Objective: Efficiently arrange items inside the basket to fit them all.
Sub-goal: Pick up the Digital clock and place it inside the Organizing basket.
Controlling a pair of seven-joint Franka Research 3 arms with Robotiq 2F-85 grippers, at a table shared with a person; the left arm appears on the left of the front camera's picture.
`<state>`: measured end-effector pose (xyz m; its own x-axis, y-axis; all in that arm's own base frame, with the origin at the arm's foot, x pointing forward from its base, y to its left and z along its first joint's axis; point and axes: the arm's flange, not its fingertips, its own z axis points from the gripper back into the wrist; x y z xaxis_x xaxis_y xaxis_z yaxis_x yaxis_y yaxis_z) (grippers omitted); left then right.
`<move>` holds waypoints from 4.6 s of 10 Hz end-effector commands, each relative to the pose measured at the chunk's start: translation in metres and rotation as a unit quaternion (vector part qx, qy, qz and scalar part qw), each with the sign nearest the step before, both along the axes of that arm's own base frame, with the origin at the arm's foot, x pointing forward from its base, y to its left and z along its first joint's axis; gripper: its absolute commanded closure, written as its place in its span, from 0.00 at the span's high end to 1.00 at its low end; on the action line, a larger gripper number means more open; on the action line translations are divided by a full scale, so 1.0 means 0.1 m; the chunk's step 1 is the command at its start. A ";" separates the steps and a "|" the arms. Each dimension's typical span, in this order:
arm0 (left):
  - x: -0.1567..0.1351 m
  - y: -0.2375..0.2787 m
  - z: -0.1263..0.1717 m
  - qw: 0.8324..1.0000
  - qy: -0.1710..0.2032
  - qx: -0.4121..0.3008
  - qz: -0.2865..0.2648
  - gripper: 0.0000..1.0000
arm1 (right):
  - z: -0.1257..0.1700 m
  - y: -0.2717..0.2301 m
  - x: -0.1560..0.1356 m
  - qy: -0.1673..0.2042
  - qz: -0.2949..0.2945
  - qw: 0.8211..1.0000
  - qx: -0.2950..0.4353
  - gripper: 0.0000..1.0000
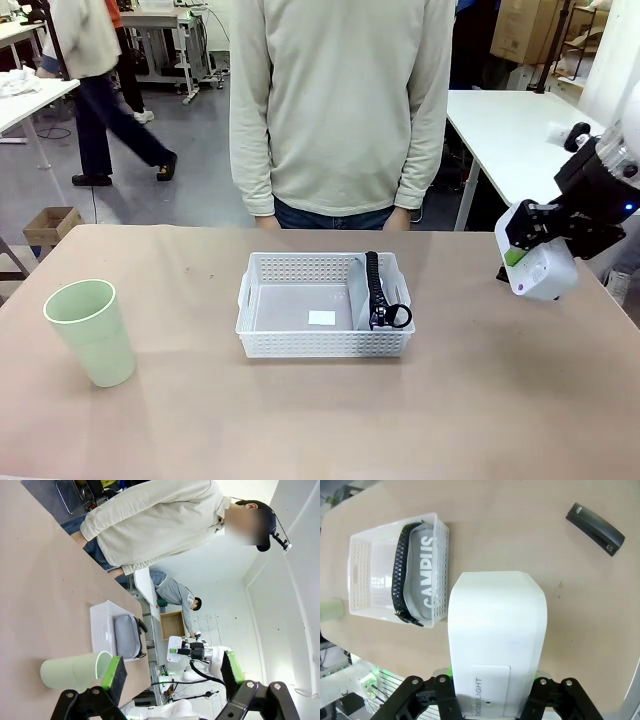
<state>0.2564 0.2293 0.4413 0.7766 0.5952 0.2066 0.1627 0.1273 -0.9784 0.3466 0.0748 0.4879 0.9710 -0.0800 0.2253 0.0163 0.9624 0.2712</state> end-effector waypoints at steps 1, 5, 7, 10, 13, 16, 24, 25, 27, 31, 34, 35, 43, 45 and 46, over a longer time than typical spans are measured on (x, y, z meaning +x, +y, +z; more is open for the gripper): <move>-0.02 0.00 0.01 1.000 -0.009 0.003 -0.004 1.00 | 0.01 0.06 -0.03 -0.001 0.009 1.000 -0.010 0.00; -0.02 0.00 0.01 1.000 -0.009 0.003 -0.004 1.00 | -0.02 0.03 0.00 0.003 0.005 1.000 -0.004 0.52; -0.02 0.00 0.01 1.000 -0.009 0.003 -0.004 1.00 | 0.07 0.24 0.05 -0.047 0.019 0.998 -0.040 0.52; -0.02 0.00 0.01 1.000 -0.009 0.003 -0.004 1.00 | 0.29 1.34 0.63 -0.063 0.146 0.981 -0.114 0.52; -0.02 0.00 0.01 1.000 -0.009 0.003 -0.004 1.00 | 0.16 2.64 0.94 -0.058 0.305 0.936 -0.164 0.52; -0.02 0.00 0.01 1.000 -0.009 0.003 -0.004 1.00 | -0.29 3.68 0.90 -0.020 0.435 0.876 -0.206 0.52; -0.02 0.00 0.01 1.000 -0.009 0.003 -0.004 1.00 | -0.71 3.83 0.84 0.027 0.462 0.857 -0.228 0.52; -0.02 0.00 0.01 1.000 -0.009 0.003 -0.004 1.00 | -0.86 3.81 0.88 0.040 0.472 0.851 -0.227 0.52; -0.02 0.00 0.01 1.000 -0.009 0.003 -0.004 1.00 | -1.12 3.75 0.99 0.059 0.472 0.856 -0.203 0.52; -0.02 0.00 0.01 1.000 -0.009 0.003 -0.004 1.00 | -1.58 3.68 1.09 0.109 0.466 0.860 -0.180 0.52; -0.02 0.00 0.01 1.000 -0.009 0.003 -0.004 1.00 | -1.70 3.66 1.14 0.107 0.449 0.868 -0.182 0.52; -0.02 0.00 0.01 1.000 -0.009 0.003 -0.004 1.00 | -1.69 3.64 1.14 0.095 0.449 0.871 -0.174 0.52; -0.02 0.00 0.01 1.000 -0.009 0.003 -0.004 1.00 | -1.65 3.58 1.12 0.081 0.450 0.875 -0.159 1.00; -0.02 0.00 0.01 1.000 -0.009 0.003 -0.004 1.00 | -1.55 3.48 1.08 0.074 0.436 0.882 -0.163 1.00; -0.02 0.00 0.01 1.000 -0.009 0.003 -0.004 1.00 | -1.37 3.31 1.01 0.054 0.428 0.889 -0.152 1.00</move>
